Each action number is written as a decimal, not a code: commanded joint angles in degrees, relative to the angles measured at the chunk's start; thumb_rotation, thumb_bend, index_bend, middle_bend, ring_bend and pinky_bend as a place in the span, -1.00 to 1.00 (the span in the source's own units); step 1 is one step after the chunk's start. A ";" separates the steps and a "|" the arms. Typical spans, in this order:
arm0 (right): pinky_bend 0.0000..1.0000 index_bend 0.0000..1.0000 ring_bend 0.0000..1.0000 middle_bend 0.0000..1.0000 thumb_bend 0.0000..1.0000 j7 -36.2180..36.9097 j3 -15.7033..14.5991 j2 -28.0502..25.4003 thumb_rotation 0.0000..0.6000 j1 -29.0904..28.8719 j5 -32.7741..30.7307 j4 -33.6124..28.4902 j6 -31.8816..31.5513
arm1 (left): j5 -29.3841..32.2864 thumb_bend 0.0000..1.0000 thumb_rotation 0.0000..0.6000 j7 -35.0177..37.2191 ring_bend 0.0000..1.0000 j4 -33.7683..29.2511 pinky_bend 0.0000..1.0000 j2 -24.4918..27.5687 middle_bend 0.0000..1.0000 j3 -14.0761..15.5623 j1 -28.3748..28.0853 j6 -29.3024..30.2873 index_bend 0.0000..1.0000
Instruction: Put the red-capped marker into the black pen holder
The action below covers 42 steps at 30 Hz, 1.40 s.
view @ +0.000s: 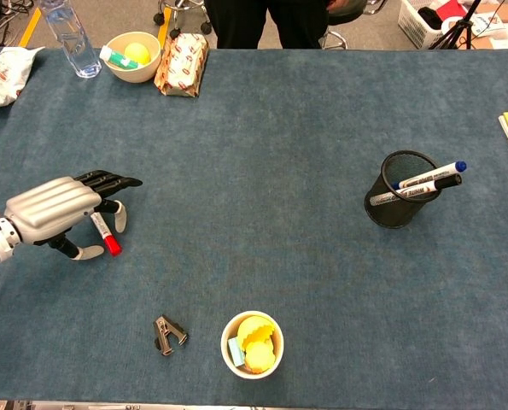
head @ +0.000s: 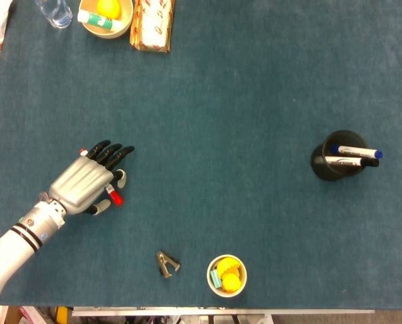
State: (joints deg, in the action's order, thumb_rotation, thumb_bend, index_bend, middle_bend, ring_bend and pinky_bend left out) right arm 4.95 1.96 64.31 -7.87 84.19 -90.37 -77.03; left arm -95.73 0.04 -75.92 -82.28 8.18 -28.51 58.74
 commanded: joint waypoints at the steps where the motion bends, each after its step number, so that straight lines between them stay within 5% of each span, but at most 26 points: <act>1: -0.03 -0.21 -0.38 -0.39 -0.41 0.01 0.01 0.02 1.00 0.01 -0.04 0.01 0.02 | 0.16 -0.47 1.00 -0.06 -1.00 0.20 -0.91 -0.15 -1.00 0.00 -0.11 -0.15 -0.15; 42: -0.03 -0.21 -0.37 -0.39 -0.41 0.19 0.03 0.25 1.00 0.13 -0.32 0.07 0.29 | 2.60 -0.46 1.00 -0.80 -1.00 0.77 -0.91 -1.20 -1.00 -0.02 -0.15 -0.89 0.12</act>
State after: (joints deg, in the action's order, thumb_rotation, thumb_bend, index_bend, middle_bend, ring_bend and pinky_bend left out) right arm 5.17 1.98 64.57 -7.74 83.87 -90.29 -76.75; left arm -93.14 -0.78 -75.19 -83.45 8.17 -28.68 57.83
